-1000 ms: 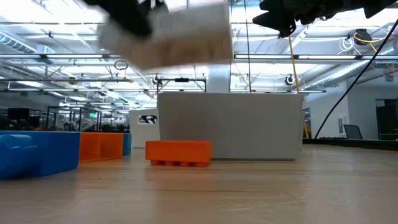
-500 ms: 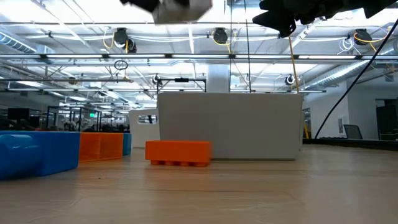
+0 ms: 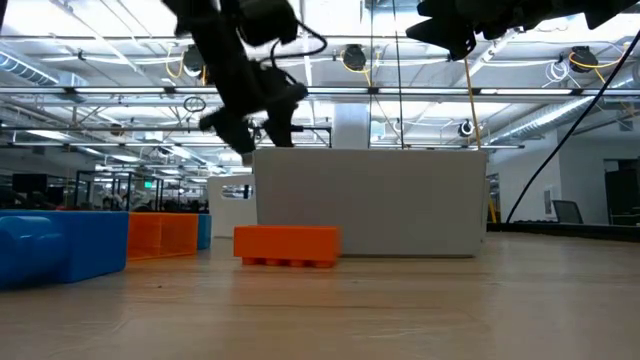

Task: Pick & Place Toys
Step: Put the brown deck of cards into the white bin, then put the red game piece into the top gray bin

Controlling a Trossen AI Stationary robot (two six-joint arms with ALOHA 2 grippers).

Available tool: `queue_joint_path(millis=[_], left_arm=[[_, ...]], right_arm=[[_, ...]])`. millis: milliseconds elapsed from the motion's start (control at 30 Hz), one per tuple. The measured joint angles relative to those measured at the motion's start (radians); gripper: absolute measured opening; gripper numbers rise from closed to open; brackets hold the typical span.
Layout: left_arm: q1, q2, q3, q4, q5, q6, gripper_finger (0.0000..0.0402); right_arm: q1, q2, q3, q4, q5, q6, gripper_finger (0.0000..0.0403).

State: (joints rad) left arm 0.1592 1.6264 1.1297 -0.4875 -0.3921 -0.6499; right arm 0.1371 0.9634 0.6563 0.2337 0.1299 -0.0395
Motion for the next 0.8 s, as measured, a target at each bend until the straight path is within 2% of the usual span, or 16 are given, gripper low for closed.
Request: queue_joint_path(millis=[100, 167, 367, 567, 800], left_arm=[[0.043, -0.001, -0.046, 0.099, 0.044, 0.035, 0.0327], [0.054, -0.001, -0.057, 0.106, 0.058, 0.053, 0.0339], [0.053, -0.001, -0.06, 0.127, 0.06, 0.108, 0.0366], [0.04, -0.001, -0.06, 0.19, 0.058, 0.188, 0.0374], [0.039, -0.103, -0.008, 0.028, 0.135, 0.248, 0.0376]], right_arm=[[0.0, 0.0, 0.0, 0.001, 0.0, -0.001, 0.0215], [0.0, 0.0, 0.0, 0.001, 0.0, -0.002, 0.0215], [0.0, 0.0, 0.0, 0.001, 0.0, -0.01, 0.0215], [0.0, 0.0, 0.0, 0.0, 0.0, -0.007, 0.0215], [0.0, 0.0, 0.0, -0.009, 0.0, -0.008, 0.0215]])
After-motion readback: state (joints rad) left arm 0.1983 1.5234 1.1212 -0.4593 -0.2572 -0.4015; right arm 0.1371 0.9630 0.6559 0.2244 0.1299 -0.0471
